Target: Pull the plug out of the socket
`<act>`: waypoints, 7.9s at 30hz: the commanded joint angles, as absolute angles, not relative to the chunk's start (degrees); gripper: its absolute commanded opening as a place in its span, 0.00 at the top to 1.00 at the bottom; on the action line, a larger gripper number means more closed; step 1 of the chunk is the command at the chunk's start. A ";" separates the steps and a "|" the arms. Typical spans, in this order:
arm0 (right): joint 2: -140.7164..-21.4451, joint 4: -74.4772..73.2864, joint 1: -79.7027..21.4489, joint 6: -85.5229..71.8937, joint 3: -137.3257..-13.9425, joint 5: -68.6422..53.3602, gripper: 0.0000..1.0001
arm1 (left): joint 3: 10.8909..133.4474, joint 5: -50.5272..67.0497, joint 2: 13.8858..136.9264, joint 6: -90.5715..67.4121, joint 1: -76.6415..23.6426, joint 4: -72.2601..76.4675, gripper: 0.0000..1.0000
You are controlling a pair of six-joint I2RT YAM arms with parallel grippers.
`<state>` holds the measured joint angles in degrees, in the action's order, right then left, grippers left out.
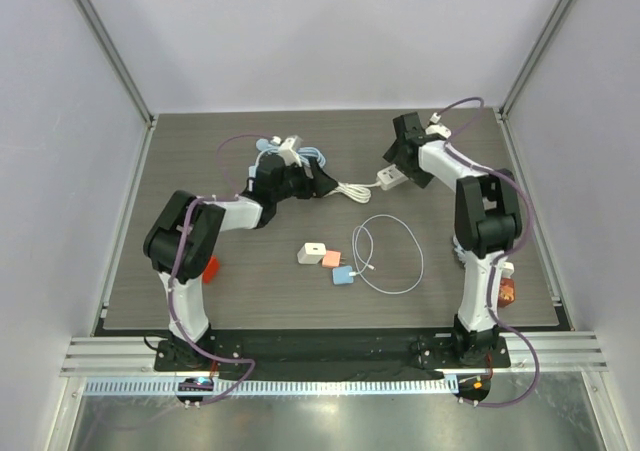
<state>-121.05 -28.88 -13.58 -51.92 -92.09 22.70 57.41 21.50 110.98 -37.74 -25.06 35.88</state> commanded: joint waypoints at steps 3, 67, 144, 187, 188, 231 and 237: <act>-100.31 -37.07 -13.10 -42.89 -83.25 30.48 0.02 | 61.07 12.84 103.37 -26.82 -34.79 26.94 0.25; -57.65 -61.44 -8.61 -31.73 -73.12 19.42 0.00 | 116.02 14.94 149.24 -69.70 -64.60 7.22 0.33; -89.38 -33.05 4.66 -36.20 -46.23 12.68 0.60 | 81.48 33.58 110.48 -49.66 -51.68 16.18 0.44; -61.81 -41.66 3.86 -36.65 -56.26 6.33 0.00 | 98.67 -23.72 117.85 -23.91 -76.55 -13.09 0.17; -60.83 -41.75 5.35 -36.56 -55.03 6.42 0.00 | 100.09 -25.56 120.56 -23.82 -76.81 -14.92 0.17; -56.43 -40.69 16.26 -34.72 -41.31 -8.70 0.06 | 102.75 -2.29 126.57 -30.15 -63.82 -14.77 1.00; -55.02 -40.87 16.44 -34.46 -42.18 -9.31 0.07 | 101.69 5.96 124.81 -30.50 -59.77 -13.71 1.00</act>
